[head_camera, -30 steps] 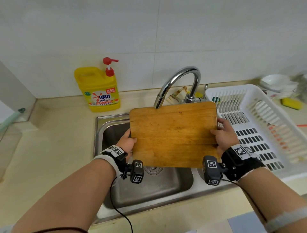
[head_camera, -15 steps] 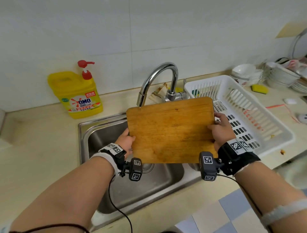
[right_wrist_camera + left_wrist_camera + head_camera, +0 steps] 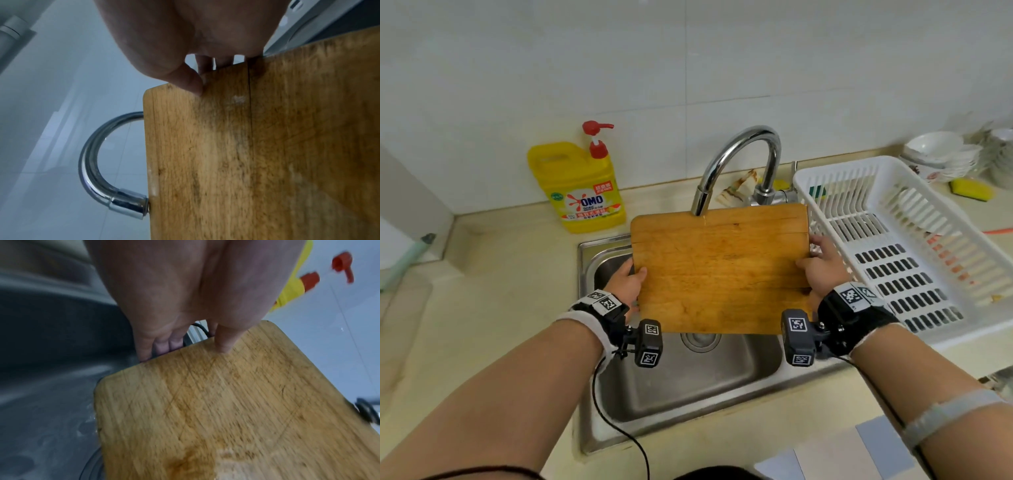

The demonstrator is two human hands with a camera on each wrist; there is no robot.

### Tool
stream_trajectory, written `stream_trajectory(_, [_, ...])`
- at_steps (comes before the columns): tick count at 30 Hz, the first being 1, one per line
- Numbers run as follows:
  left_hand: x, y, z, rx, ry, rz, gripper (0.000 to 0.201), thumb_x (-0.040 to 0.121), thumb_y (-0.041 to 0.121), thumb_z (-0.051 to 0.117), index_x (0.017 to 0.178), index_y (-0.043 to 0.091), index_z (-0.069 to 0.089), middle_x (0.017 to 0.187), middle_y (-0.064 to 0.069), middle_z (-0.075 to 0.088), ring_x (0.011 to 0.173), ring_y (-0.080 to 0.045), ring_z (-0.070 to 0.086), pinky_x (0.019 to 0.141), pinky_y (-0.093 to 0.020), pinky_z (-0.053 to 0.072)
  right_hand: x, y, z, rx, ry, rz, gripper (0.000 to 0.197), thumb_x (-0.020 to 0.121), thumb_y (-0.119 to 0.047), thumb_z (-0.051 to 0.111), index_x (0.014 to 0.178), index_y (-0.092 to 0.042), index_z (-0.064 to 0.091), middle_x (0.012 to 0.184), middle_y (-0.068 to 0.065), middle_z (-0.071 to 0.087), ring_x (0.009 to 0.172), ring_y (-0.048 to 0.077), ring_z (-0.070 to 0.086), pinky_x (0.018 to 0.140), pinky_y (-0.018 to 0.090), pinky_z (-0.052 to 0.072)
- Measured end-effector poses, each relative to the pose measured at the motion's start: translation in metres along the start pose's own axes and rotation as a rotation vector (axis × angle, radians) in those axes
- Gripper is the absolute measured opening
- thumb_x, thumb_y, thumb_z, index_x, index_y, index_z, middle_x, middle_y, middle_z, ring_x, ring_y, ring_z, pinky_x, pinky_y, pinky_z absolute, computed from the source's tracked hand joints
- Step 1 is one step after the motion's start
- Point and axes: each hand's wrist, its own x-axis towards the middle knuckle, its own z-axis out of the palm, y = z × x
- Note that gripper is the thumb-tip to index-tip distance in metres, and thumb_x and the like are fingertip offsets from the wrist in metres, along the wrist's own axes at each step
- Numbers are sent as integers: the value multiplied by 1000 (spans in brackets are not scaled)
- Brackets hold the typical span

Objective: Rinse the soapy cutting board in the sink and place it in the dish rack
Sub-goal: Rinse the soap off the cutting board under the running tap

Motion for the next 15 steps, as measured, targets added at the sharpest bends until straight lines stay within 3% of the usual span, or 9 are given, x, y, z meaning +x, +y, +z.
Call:
stream_trajectory(4, [-26,9,-20,-56,94,34,39,103,28,52,141,36,50,134,-3,61,120,-33,59,100,-61,49,9,4,24,4,-110,33,52,77,-5,54,119,-36,56,104,-1,64,101,32,60,91,62,53])
stream_trajectory(8, [-32,2,-45,9,161,66,43,93,42,61,135,47,52,136,-2,62,118,-33,61,97,-64,51,15,1,44,-27,-184,54,45,89,-5,54,124,-33,55,95,-1,62,97,30,59,91,54,54])
stream_trajectory(10, [-28,-7,-60,39,221,65,48,86,49,64,133,46,54,135,-5,63,117,-34,63,97,-62,52,20,2,55,-38,-219,46,46,88,-6,55,124,-35,55,97,5,65,92,29,63,81,50,57])
stream_trajectory(12, [-25,-14,-73,38,271,65,49,81,52,67,129,45,56,134,-6,64,115,-34,64,95,-61,53,24,2,64,-26,-266,38,53,90,-1,54,130,-34,53,100,8,65,87,24,62,71,40,54])
stream_trajectory(15, [-52,-7,-71,13,323,69,32,86,47,67,117,43,60,128,-9,66,112,-35,65,93,-60,54,29,0,77,-12,-335,53,58,90,0,54,132,-39,51,106,8,63,99,30,61,88,50,55])
